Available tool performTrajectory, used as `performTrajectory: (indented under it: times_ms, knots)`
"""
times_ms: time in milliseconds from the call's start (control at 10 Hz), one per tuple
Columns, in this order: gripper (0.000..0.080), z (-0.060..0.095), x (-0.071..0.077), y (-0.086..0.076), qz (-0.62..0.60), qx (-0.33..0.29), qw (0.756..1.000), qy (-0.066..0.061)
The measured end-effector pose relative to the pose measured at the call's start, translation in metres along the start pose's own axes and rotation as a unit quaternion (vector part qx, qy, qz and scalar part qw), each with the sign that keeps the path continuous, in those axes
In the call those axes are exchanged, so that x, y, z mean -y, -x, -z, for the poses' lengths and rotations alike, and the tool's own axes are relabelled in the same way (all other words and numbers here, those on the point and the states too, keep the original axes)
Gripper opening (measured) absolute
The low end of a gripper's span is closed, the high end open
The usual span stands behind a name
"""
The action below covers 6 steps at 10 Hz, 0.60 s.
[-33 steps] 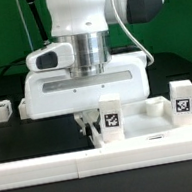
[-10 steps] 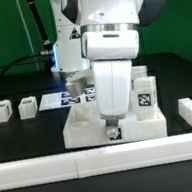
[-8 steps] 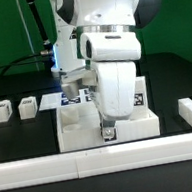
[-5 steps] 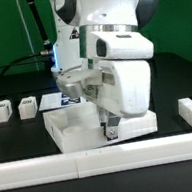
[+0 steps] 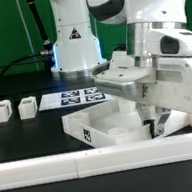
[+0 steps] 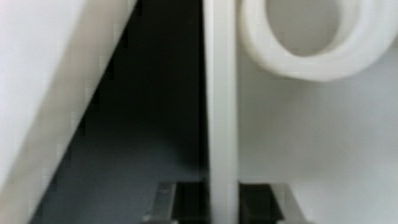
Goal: Assemble square table
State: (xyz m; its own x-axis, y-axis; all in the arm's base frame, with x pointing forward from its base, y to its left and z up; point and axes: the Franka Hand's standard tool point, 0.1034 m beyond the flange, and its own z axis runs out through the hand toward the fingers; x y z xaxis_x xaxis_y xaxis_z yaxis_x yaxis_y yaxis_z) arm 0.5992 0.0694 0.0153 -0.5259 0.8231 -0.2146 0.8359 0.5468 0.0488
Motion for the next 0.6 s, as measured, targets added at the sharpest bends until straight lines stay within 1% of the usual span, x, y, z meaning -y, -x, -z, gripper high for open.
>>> performTrajectory:
  times_ms: [300,400,500,600]
  knots:
    - [0.0066,-0.001,0.003,0.004,0.079,0.007,0.997,-0.002]
    - [0.0067,0.0,0.003,-0.003,0.137,0.006,0.991,-0.011]
    - [0.0067,0.001,0.0,-0.008,0.145,0.003,0.989,-0.023]
    - [0.0067,0.001,0.001,-0.012,0.194,-0.004,0.98,-0.044]
